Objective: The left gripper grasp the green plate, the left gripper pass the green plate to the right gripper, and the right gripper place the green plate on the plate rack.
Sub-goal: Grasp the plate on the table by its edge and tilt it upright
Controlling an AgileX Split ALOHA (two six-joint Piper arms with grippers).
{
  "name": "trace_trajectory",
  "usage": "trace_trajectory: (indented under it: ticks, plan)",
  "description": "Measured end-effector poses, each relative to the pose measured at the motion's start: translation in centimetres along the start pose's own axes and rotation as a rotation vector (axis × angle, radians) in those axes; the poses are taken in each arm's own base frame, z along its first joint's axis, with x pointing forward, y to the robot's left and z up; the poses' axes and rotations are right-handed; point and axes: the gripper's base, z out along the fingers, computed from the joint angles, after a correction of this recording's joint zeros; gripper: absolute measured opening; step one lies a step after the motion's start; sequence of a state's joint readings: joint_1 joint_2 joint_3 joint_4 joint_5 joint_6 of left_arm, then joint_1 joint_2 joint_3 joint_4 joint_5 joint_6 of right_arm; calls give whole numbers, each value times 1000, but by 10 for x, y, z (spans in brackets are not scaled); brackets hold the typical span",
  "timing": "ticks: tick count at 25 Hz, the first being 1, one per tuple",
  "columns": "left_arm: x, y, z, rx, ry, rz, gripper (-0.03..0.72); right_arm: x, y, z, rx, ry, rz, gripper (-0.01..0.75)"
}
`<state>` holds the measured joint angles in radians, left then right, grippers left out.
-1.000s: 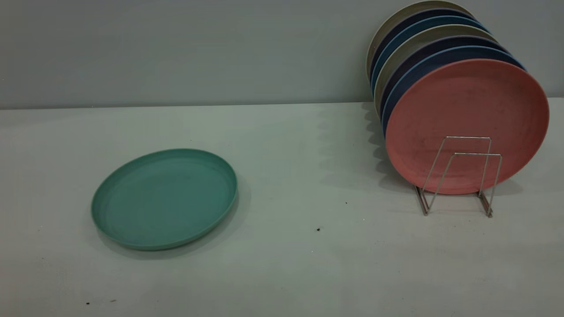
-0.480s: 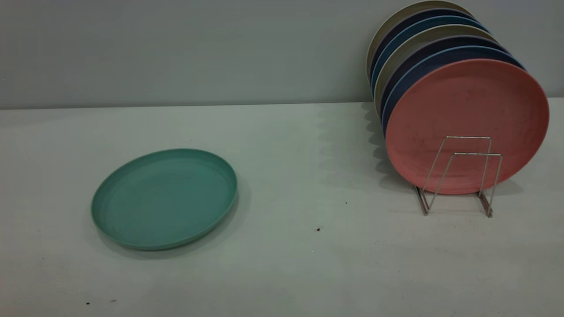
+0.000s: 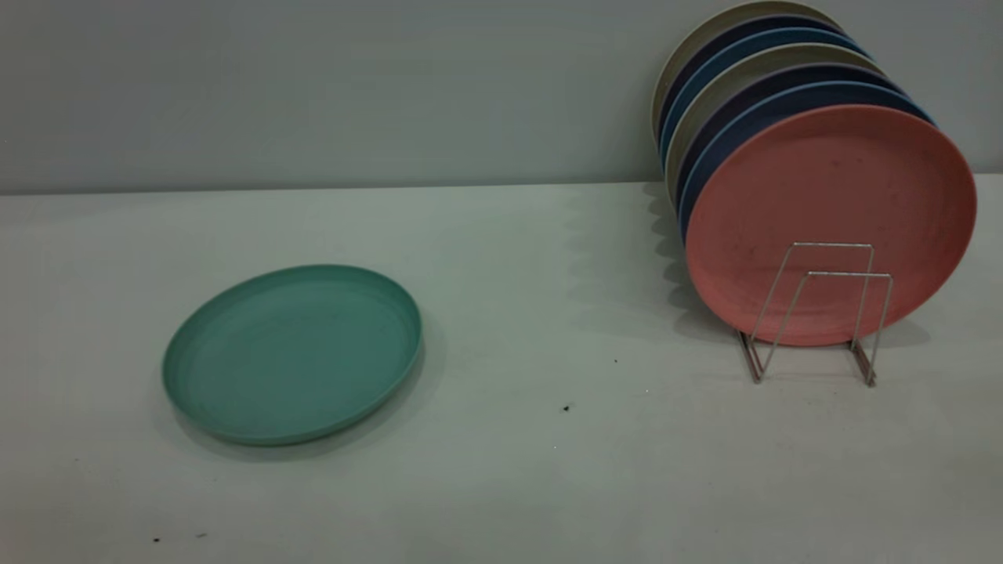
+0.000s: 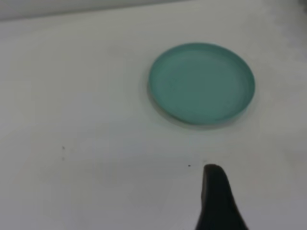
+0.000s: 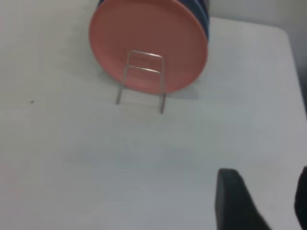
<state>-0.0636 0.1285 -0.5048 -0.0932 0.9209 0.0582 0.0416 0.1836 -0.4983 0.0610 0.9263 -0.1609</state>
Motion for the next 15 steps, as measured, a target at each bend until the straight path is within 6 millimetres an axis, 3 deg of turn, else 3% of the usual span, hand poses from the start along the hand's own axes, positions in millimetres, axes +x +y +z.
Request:
trace_trajectory:
  ticks: [4,9,15]
  plan:
    - [-23,2,34,5,117,-83,487,-20,1,22,-56,54,0,377]
    - [-45,-1,92,74,242,-220,487,-41,2,48,-115,90,-26,381]
    - [-51,-5,166,155,336,-332,502,-45,2,71,-140,147,-32,381]
